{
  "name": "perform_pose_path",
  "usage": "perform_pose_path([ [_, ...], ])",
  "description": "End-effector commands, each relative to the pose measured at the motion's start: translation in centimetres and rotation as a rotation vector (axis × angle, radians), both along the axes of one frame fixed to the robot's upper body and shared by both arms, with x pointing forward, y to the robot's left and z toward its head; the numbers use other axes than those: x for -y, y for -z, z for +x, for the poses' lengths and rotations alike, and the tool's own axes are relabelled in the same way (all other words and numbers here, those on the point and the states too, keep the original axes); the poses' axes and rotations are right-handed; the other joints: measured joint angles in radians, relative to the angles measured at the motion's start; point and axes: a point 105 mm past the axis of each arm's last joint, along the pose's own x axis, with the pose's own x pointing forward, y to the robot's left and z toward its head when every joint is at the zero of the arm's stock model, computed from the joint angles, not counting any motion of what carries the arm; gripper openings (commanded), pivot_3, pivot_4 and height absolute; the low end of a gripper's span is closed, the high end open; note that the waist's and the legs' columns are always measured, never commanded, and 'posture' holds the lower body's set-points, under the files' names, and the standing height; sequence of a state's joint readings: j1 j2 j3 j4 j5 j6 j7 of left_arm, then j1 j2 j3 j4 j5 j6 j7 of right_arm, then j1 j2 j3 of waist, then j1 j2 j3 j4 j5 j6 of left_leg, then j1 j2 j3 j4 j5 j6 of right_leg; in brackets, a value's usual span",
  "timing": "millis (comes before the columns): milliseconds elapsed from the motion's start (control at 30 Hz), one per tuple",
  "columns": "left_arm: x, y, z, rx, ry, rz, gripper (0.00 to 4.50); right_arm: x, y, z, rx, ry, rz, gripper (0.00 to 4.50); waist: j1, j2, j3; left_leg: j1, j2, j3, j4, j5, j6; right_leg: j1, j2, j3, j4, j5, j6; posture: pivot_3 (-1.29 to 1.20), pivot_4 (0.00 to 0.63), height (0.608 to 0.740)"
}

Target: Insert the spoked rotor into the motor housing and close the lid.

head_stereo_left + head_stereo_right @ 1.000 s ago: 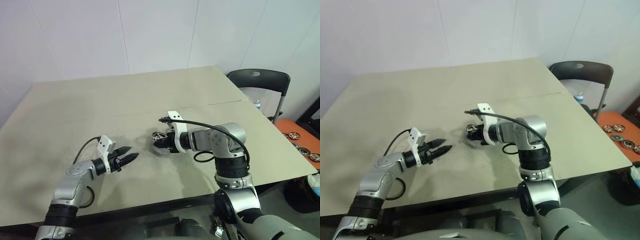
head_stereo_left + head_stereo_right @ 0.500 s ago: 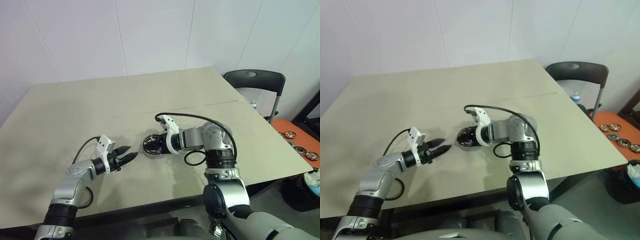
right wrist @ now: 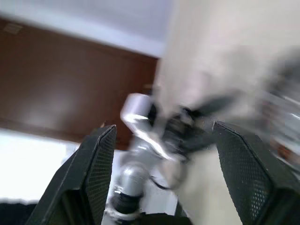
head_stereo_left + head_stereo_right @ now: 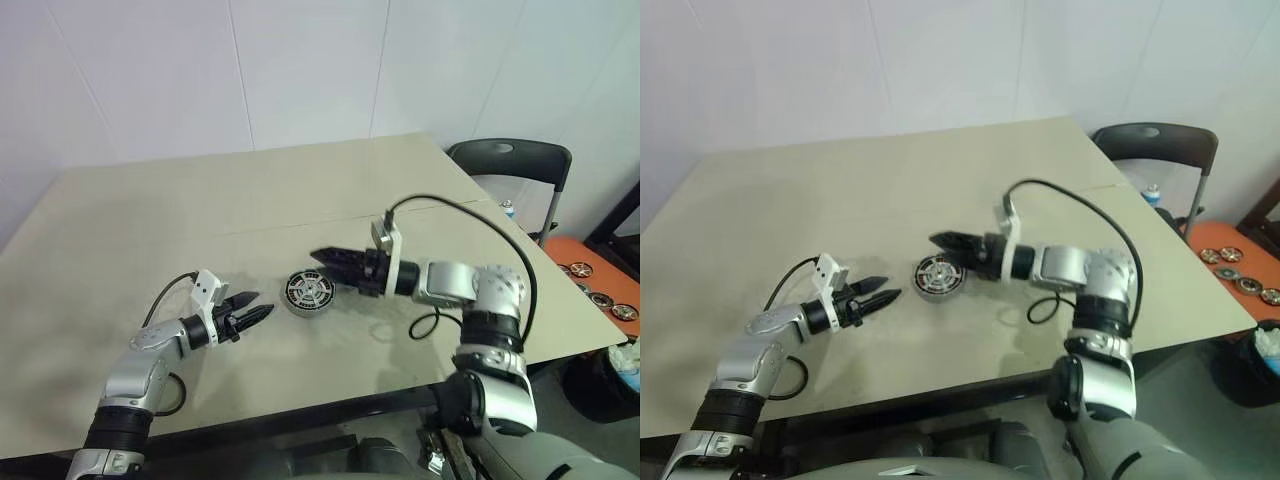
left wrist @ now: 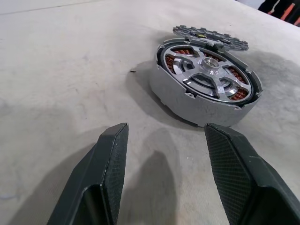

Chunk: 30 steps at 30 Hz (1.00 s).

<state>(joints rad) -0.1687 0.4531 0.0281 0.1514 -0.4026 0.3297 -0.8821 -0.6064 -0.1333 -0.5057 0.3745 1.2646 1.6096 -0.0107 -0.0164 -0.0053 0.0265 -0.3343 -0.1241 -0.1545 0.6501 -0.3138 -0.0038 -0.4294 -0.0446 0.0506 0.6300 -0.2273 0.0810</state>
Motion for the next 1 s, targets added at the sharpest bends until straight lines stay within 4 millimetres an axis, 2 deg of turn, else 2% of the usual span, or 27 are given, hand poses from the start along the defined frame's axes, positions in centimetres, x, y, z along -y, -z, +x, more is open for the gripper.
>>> perform_pose_path([
  [33, -0.7, -4.7, 1.0, 0.177, 0.034, -0.023, 2.75, 1.0, 1.1, 0.1, -0.043, 0.058, -0.054, 3.41, 0.0, 0.0, 0.0, 0.0, 0.0, 0.0, 0.0, 0.0, 0.0, 0.0, 0.0, 0.0, 0.0, 0.0, 0.0, 0.0, 0.0, 0.74],
  [167, -0.8, -7.5, 1.0, 0.258, 0.103, -0.001, 2.75, 2.0, 2.4, 0.2, -0.091, 0.152, -0.095, 3.41, 0.001, 0.0, 0.0, 0.0, 0.001, 0.0, 0.0, 0.0, 0.0, 0.0, 0.0, 0.0, 0.001, 0.0, 0.0, 0.0, 0.0, 0.74],
  [333, -1.0, -8.2, 0.7, 0.265, 0.13, 0.025, 2.75, 4.8, 4.0, 1.7, -0.151, 0.35, -0.189, 3.41, 0.001, 0.001, 0.0, 0.0, 0.0, 0.001, 0.0, 0.0, 0.001, 0.0, 0.0, 0.001, 0.0, 0.0, 0.0, 0.0, 0.0, 0.74],
  [433, -1.1, -8.2, 0.7, 0.264, 0.128, 0.03, 2.75, 5.4, 3.3, 2.9, -0.126, 0.422, -0.153, 3.41, 0.005, 0.001, 0.0, 0.001, 0.0, 0.001, 0.0, 0.0, 0.001, 0.002, 0.0, 0.001, 0.0, 0.0, 0.0, 0.0, 0.0, 0.74],
  [600, -1.1, -8.1, 0.7, 0.264, 0.12, 0.034, 2.75, 4.9, 2.3, 3.9, -0.077, 0.446, -0.118, 3.41, 0.002, 0.001, 0.0, 0.004, 0.0, 0.002, 0.001, 0.0, 0.001, 0.004, 0.001, 0.001, 0.0, 0.0, 0.001, 0.0, 0.0, 0.74],
  [733, -1.3, -8.0, 0.7, 0.268, 0.097, 0.04, 2.75, 3.9, 1.4, 4.9, -0.048, 0.474, -0.077, 2.51, -0.005, 0.001, 0.0, 0.004, 0.001, 0.002, -0.001, 0.0, 0.001, 0.003, 0.001, 0.002, 0.0, 0.0, 0.001, 0.0, 0.0, 0.74],
  [967, -2.0, -7.6, 0.8, 0.255, 0.063, 0.053, 2.75, 2.5, 1.4, 4.4, -0.029, 0.381, -0.09, 0.1, -0.004, 0.001, 0.0, 0.004, 0.001, 0.003, -0.001, 0.0, 0.001, 0.003, 0.001, 0.002, 0.0, 0.0, 0.001, 0.0, 0.0, 0.74],
  [1000, -2.0, -7.5, 0.9, 0.253, 0.06, 0.054, 2.75, 2.2, 1.3, 4.2, -0.015, 0.356, -0.102, 0.05, -0.005, 0.001, 0.0, 0.004, 0.001, 0.003, -0.001, 0.0, 0.001, 0.003, 0.001, 0.002, 0.0, 0.0, 0.001, 0.0, 0.0, 0.74],
])
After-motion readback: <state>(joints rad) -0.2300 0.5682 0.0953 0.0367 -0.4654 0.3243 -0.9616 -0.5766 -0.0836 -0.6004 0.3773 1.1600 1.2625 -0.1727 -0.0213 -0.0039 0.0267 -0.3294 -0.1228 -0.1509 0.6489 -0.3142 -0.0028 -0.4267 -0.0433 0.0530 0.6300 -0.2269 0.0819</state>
